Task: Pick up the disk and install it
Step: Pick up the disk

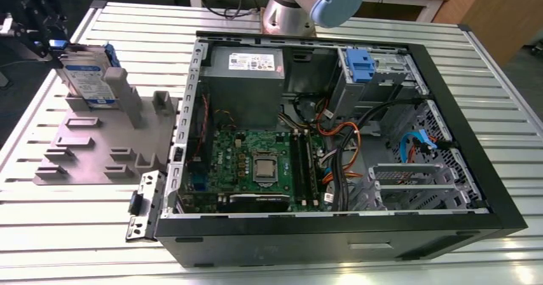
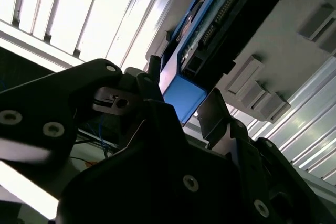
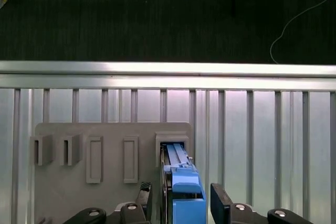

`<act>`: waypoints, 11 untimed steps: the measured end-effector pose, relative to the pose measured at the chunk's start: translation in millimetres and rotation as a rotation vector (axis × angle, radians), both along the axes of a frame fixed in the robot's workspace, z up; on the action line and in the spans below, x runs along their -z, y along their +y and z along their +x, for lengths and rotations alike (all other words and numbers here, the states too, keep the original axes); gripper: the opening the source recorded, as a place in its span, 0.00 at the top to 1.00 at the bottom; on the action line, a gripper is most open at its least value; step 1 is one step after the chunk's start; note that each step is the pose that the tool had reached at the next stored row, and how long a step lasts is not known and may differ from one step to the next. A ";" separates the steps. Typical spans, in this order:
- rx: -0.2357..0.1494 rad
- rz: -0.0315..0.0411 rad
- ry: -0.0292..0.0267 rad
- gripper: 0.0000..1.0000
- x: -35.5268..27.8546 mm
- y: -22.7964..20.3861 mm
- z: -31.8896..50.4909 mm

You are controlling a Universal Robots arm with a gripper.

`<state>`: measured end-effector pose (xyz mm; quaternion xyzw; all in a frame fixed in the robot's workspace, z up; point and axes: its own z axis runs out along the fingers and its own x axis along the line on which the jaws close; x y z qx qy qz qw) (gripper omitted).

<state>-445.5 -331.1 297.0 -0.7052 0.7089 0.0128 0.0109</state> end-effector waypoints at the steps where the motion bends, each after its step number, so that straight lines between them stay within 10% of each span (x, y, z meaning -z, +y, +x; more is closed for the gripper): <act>1: 0.000 0.0001 -0.0002 0.45 0.1 0.0 0.0; 11: 0.000 0.0003 0.0012 0.52 4.1 0.0 -0.1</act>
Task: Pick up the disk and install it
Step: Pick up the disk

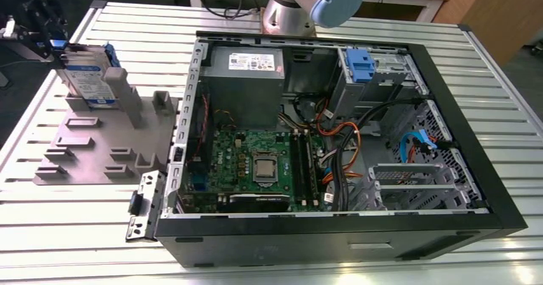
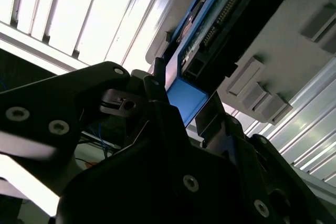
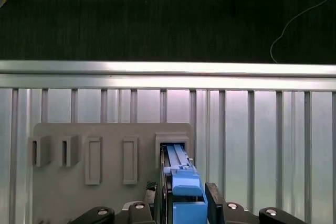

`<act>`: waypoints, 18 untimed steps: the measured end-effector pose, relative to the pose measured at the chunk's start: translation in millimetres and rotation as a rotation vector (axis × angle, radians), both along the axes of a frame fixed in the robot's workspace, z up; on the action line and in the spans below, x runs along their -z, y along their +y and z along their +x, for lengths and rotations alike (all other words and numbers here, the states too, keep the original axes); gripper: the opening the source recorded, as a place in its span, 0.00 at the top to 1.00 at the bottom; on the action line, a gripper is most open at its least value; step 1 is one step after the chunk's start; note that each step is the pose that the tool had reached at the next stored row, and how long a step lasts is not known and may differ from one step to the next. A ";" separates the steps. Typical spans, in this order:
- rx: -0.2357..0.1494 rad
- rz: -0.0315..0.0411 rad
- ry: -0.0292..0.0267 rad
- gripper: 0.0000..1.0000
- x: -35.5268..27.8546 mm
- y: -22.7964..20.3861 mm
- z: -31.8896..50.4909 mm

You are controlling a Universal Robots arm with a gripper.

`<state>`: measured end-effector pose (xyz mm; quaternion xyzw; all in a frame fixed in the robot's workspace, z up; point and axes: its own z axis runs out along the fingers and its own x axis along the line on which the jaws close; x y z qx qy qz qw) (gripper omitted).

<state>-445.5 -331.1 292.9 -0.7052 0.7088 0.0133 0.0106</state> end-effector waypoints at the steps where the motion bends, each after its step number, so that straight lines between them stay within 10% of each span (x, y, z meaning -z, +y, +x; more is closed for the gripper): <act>1: 0.000 0.0005 0.0013 0.52 0.1 0.0 0.0; 18: 0.000 0.0044 0.0086 0.52 4.5 0.0 0.7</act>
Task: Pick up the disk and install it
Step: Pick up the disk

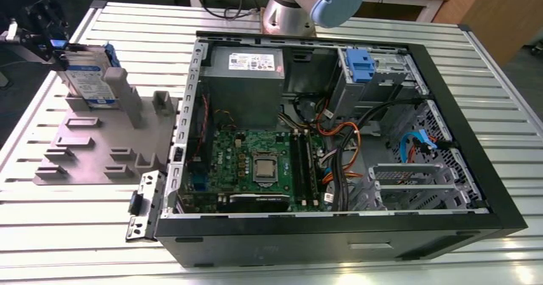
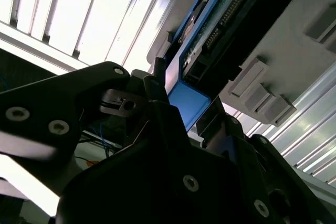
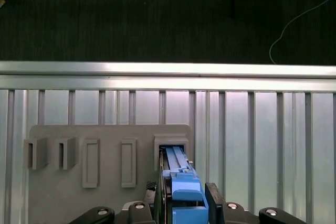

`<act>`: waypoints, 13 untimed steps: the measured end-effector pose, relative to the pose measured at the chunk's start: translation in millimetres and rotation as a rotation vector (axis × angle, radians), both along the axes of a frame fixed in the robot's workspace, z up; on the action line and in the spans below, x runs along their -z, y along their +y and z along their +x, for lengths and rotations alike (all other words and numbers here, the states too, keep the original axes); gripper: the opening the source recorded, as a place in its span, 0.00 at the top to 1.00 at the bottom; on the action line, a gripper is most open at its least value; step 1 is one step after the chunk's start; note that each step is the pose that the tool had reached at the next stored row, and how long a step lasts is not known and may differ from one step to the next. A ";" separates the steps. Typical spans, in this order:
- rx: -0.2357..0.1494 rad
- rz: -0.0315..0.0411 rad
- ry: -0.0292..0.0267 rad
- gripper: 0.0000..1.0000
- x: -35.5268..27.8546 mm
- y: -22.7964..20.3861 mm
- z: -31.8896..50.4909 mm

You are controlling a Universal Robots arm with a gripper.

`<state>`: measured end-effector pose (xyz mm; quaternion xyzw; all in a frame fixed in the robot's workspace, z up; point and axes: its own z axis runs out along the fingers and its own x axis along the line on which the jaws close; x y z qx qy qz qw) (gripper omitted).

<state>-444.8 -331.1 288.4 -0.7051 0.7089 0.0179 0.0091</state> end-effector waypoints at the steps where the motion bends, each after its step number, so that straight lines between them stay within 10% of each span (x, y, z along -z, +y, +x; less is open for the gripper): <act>1: 0.000 0.0000 0.0000 0.52 0.0 0.0 0.0; 13: 0.018 0.0000 -0.0001 0.52 0.1 -0.6 0.0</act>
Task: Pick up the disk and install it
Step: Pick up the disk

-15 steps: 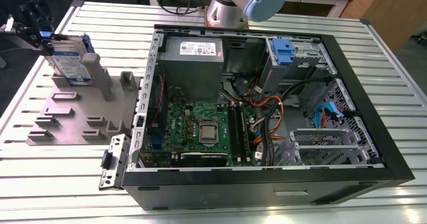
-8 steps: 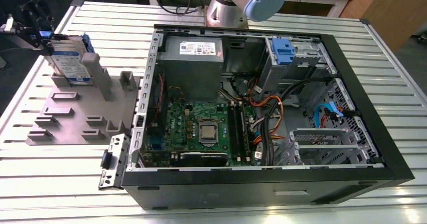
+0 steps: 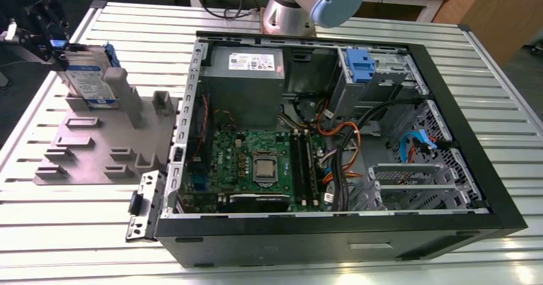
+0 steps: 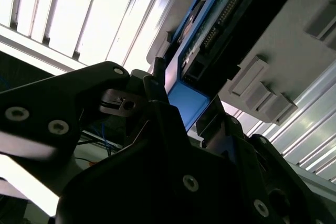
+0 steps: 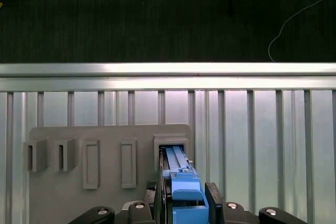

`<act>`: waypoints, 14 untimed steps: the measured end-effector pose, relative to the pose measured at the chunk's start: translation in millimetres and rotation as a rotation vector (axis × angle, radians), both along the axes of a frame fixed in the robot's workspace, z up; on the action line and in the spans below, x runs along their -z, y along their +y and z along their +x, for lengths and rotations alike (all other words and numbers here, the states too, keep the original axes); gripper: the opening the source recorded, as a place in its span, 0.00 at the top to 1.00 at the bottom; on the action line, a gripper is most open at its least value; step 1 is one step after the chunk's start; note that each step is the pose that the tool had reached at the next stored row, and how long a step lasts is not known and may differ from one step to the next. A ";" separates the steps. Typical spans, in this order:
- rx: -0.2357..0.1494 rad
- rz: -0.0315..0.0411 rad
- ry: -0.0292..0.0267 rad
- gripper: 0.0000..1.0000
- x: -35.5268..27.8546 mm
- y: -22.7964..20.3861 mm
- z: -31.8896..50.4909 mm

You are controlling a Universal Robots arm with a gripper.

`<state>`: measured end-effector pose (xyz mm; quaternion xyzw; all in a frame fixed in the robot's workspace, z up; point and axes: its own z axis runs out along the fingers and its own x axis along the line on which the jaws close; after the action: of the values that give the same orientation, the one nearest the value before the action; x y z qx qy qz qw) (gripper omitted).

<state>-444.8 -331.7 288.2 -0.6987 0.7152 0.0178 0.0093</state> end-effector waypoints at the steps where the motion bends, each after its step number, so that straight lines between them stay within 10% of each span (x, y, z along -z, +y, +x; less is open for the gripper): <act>1: 0.000 0.0001 -0.0002 0.52 0.0 -0.2 0.0; 14: 0.000 0.0000 -0.0001 0.53 0.0 -0.4 0.0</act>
<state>-444.8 -332.2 288.2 -0.6986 0.7152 0.0178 0.0093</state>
